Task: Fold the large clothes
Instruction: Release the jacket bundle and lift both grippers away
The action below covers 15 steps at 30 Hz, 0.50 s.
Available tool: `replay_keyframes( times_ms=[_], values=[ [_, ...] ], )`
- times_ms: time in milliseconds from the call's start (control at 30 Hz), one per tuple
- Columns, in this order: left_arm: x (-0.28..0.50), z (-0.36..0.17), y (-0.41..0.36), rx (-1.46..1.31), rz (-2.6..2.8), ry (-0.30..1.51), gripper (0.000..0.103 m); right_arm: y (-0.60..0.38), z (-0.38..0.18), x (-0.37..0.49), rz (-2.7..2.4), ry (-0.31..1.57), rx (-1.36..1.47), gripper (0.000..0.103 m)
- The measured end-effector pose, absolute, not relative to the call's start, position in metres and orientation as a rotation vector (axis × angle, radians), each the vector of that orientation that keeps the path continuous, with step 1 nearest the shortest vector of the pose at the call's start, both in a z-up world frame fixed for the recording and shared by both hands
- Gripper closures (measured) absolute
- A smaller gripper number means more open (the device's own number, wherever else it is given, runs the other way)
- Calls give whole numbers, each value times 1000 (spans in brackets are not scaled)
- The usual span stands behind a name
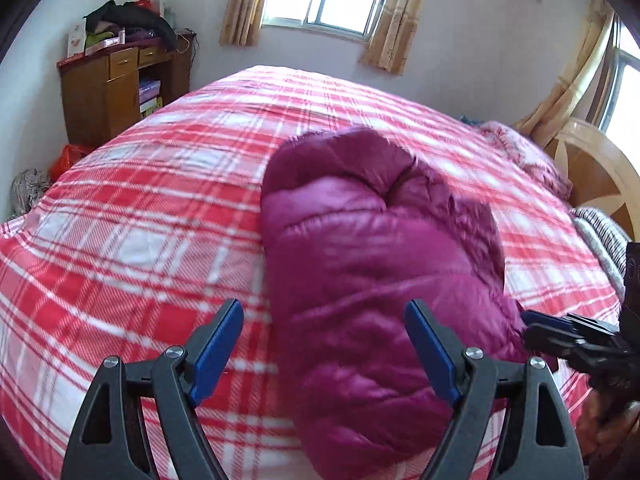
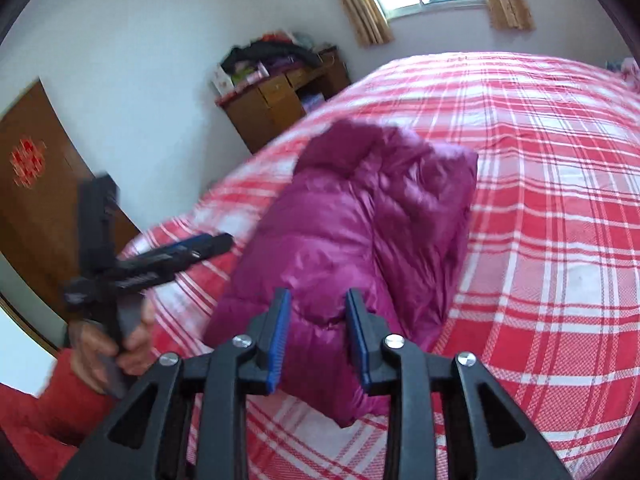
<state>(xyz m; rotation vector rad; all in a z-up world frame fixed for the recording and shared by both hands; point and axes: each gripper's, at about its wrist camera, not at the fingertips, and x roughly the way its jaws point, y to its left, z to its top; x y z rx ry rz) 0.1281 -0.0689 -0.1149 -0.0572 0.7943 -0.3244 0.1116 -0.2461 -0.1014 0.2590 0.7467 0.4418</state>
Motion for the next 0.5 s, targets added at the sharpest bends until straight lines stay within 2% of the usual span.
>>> replay_keyframes(
  times_ms=[100, 233, 333, 400, 500],
  values=[
    [127, -130, -85, 29, -313, 810, 20, -241, -135, 118, 406, 836, 240, 74],
    [137, -134, -84, -15, -322, 844, 20, -252, -150, 116, 408, 836, 308, 78],
    [139, -120, -72, -42, -325, 828, 20, -256, -135, 115, 420, 848, 302, 78],
    [139, -103, -59, -71, -320, 759, 20, -268, -115, 115, 444, 795, 317, 72],
    [159, -82, -48, -100, -285, 703, 20, -286, -80, 129, 425, 707, 314, 72]
  ],
)
